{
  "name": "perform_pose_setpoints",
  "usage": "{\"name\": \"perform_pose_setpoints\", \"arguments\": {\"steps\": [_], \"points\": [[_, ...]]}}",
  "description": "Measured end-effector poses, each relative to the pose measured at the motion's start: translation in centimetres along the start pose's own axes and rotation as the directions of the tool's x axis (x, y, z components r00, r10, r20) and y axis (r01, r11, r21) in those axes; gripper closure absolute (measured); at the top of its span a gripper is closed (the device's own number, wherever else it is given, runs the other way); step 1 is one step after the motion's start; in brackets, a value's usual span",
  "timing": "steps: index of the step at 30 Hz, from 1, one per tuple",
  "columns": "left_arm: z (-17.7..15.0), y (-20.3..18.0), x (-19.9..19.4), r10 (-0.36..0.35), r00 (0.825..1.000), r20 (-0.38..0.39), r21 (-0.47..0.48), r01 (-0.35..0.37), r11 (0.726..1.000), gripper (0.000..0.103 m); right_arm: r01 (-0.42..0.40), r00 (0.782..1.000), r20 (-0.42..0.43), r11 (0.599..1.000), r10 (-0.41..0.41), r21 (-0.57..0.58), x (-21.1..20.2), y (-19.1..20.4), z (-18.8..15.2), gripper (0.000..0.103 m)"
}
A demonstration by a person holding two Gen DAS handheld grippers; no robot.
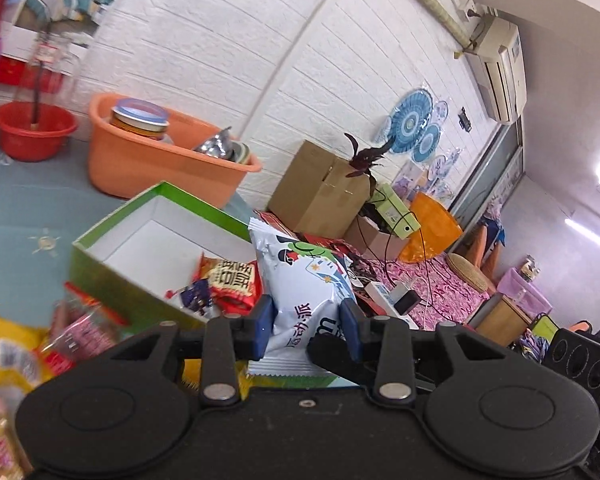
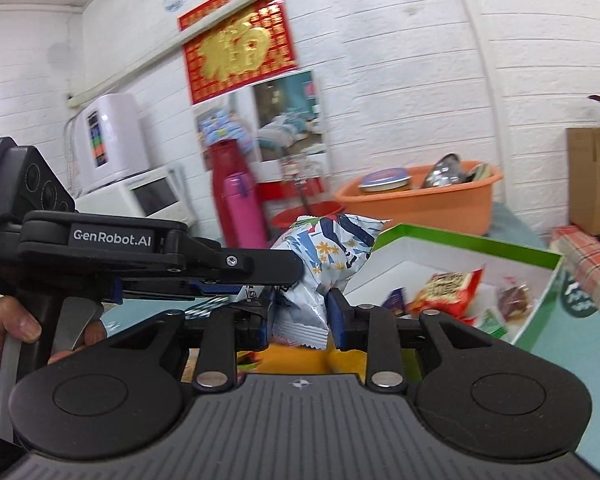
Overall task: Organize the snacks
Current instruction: 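Lift the white-blue chip bag into the green box and open the left gripper, then grasp the brown cookie packet with orange stick using the right gripper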
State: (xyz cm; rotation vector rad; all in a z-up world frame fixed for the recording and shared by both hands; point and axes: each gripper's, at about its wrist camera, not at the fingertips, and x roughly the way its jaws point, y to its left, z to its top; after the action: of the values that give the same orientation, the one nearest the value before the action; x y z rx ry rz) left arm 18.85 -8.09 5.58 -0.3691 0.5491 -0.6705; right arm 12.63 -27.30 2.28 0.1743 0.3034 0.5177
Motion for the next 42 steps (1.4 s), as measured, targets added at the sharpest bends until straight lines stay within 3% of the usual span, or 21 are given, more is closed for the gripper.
{"name": "perform_pose_setpoints", "arguments": {"steps": [6,13,15,16,18,19,20,24,28,33,38,42], "points": [[1.2,1.1,5.7,-0.023,0.998,-0.054,-0.009,0.023,1.0,0.056,0.057,0.998,-0.01,0.997,-0.057,0.056,2.2,-4.4,0.2,0.053],[1.3,2.6,9.0,-0.008,0.995,-0.1,-0.003,0.008,1.0,0.055,0.077,0.997,-0.034,0.993,-0.074,0.089,4.2,-7.2,-0.7,0.053],[1.0,3.0,9.7,0.013,0.993,-0.117,0.003,-0.013,1.0,0.028,0.083,0.996,-0.045,0.993,-0.079,0.089,4.9,-7.6,-1.2,0.053],[0.7,3.3,10.1,0.026,0.991,-0.131,0.004,-0.026,1.0,0.0,0.087,0.995,-0.05,0.993,-0.083,0.077,5.2,-7.7,-1.5,0.051],[0.2,3.5,10.1,0.072,0.99,-0.124,0.004,-0.072,0.997,0.0,0.12,0.992,-0.051,0.992,-0.119,0.025,5.7,-7.4,-2.2,0.044],[0.0,3.5,9.7,0.084,0.991,-0.108,0.011,-0.083,0.996,0.0,0.143,0.988,-0.054,0.99,-0.144,-0.01,5.9,-7.1,-2.4,0.026],[-0.2,3.4,9.4,0.083,0.991,-0.104,0.021,-0.081,0.996,0.0,0.17,0.984,-0.051,0.985,-0.172,-0.041,6.0,-6.8,-2.6,0.001],[0.1,2.9,7.6,0.08,0.991,-0.103,0.02,-0.078,0.997,0.0,0.211,0.976,-0.032,0.972,-0.215,-0.1,5.3,-6.1,-2.8,0.0],[0.7,1.5,3.7,0.062,0.996,-0.061,-0.008,-0.063,0.998,0.0,0.197,0.98,-0.008,0.976,-0.199,-0.086,3.3,-5.1,-2.0,0.0],[0.4,-0.9,-2.3,0.11,0.994,-0.009,-0.002,-0.11,0.994,0.0,0.172,0.985,0.024,0.981,-0.17,-0.089,0.2,-2.5,-1.1,0.0],[-2.6,-1.8,-8.9,0.158,0.986,0.05,0.046,-0.16,0.986,0.0,0.119,0.993,0.021,0.988,-0.117,-0.098,-2.4,0.3,-1.7,0.0],[-6.3,0.1,-12.1,0.208,0.978,0.027,-0.033,-0.207,0.978,0.0,0.036,0.998,-0.051,0.995,-0.041,-0.09,-2.9,2.1,-3.9,0.0]]}}
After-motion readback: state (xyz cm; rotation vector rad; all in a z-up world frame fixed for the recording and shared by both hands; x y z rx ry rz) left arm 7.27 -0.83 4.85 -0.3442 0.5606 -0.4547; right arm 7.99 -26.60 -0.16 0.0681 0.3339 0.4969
